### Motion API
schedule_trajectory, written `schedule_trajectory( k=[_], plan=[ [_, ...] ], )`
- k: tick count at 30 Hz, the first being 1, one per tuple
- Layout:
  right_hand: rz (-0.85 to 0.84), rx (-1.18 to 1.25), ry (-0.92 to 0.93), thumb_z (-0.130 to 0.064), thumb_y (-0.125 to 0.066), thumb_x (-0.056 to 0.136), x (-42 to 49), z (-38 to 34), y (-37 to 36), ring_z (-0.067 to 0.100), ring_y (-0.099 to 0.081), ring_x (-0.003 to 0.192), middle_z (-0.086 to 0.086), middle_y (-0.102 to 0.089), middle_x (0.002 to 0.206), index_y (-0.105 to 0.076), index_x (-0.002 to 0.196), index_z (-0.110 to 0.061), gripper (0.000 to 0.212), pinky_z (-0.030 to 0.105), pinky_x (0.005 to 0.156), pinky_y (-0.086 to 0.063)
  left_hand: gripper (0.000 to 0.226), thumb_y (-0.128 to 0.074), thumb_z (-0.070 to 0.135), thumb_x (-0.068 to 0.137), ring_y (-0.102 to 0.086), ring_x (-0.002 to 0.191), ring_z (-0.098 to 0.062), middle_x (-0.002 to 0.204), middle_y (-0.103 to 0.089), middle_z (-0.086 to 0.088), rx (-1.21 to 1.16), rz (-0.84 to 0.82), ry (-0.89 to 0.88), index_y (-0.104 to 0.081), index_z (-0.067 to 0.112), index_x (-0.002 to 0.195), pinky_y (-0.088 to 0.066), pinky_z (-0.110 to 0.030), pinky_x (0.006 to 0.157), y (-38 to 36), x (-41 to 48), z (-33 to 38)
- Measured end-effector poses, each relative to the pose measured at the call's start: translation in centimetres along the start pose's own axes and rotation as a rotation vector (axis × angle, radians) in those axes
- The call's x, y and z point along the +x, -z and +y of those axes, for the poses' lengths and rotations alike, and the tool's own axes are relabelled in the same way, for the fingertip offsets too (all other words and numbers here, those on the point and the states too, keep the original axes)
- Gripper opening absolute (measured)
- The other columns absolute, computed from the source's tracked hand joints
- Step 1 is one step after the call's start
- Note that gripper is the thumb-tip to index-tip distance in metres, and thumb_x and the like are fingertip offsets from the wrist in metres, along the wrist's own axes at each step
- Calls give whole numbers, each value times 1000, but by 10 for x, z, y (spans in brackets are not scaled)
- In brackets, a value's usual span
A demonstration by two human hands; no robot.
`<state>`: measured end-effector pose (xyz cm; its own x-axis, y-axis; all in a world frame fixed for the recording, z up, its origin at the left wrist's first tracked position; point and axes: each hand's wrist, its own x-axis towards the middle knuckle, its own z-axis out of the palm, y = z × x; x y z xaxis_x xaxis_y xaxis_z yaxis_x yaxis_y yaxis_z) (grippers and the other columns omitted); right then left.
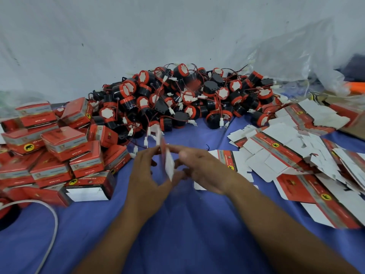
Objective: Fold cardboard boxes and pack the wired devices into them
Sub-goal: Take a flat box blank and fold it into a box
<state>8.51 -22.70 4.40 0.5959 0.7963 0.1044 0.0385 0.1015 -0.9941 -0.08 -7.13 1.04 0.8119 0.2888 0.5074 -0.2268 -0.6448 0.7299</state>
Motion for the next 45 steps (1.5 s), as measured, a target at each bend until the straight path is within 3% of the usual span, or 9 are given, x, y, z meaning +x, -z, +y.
schedule_trajectory(
  k=[3, 6, 10, 19, 26, 32, 37, 42, 45],
  plan=[
    [44, -333, 77, -42, -66, 88, 2, 1, -11, 5, -56, 118, -20, -44, 147, -53, 144, -31, 58, 37, 102, -51, 50, -72, 49, 74, -67, 95, -16, 106, -66, 3, -344, 19, 149, -55, 28, 116, -58, -35, 79, 0, -1, 7],
    [-24, -325, 48, -48, -67, 84, 2, -1, -21, 3, -44, 136, -23, -36, 154, -45, 147, -37, 68, 33, 110, -44, 63, -69, 50, 79, -66, 109, -28, 122, -64, -10, -638, -62, 215, -51, 17, 129, -56, -43, 85, 0, -2, 7],
    [-44, -328, -28, -49, -70, 82, 1, -1, -21, 5, -52, 129, -21, -43, 147, -40, 148, -42, 74, 35, 108, -47, 88, -74, 66, 73, -65, 114, -35, 124, -65, -18, -825, -133, 312, -51, 6, 133, -56, -44, 87, 3, -1, 10],
    [23, -335, -24, -66, -73, 69, 3, 1, -6, -5, -57, 113, -23, -47, 132, -36, 140, -55, 81, 16, 83, -51, 65, -89, 41, 66, -67, 106, -27, 111, -70, -13, -1186, -281, 393, -67, 7, 117, -56, -33, 84, 7, -2, 12],
    [90, -230, -57, -81, -68, 61, 5, 3, 2, -4, -58, 75, -16, -57, 96, -46, 127, -39, 82, 18, 68, -47, 114, -92, 62, 42, -34, 106, -33, 112, -46, -19, -1276, -246, 567, -46, 5, 129, -31, -44, 91, 9, 2, 18],
    [84, -368, -80, -103, -53, 40, 5, 6, 1, 10, -63, 96, -2, -61, 112, -44, 120, -47, 98, 33, 86, -53, 78, -87, 62, 56, -51, 77, -21, 81, -54, -10, -1356, -270, 622, -60, 9, 106, -38, -37, 82, 15, 0, 11],
    [51, -410, -59, -103, -53, 36, 2, 2, 1, 12, -58, 119, -10, -53, 127, -37, 141, -43, 121, 32, 97, -52, 72, -92, 51, 56, -67, 100, -29, 109, -68, -17, -1257, -318, 600, -72, 9, 111, -56, -41, 88, 14, 0, 12],
    [-14, -415, -102, -74, -74, 62, -1, 1, -4, -8, -61, 105, -19, -51, 125, -35, 137, -55, 87, 15, 81, -55, 72, -88, 52, 64, -67, 108, -34, 122, -67, -22, -1160, -301, 545, -70, 8, 118, -58, -38, 82, 13, -2, 15],
    [15, -420, -127, -76, -69, 61, -1, -1, -6, 1, -63, 108, -15, -55, 122, -36, 135, -53, 84, 25, 89, -56, 80, -87, 55, 64, -64, 116, -36, 127, -64, -22, -1113, -287, 535, -65, 8, 125, -57, -37, 84, 10, -2, 16]
  ],
)
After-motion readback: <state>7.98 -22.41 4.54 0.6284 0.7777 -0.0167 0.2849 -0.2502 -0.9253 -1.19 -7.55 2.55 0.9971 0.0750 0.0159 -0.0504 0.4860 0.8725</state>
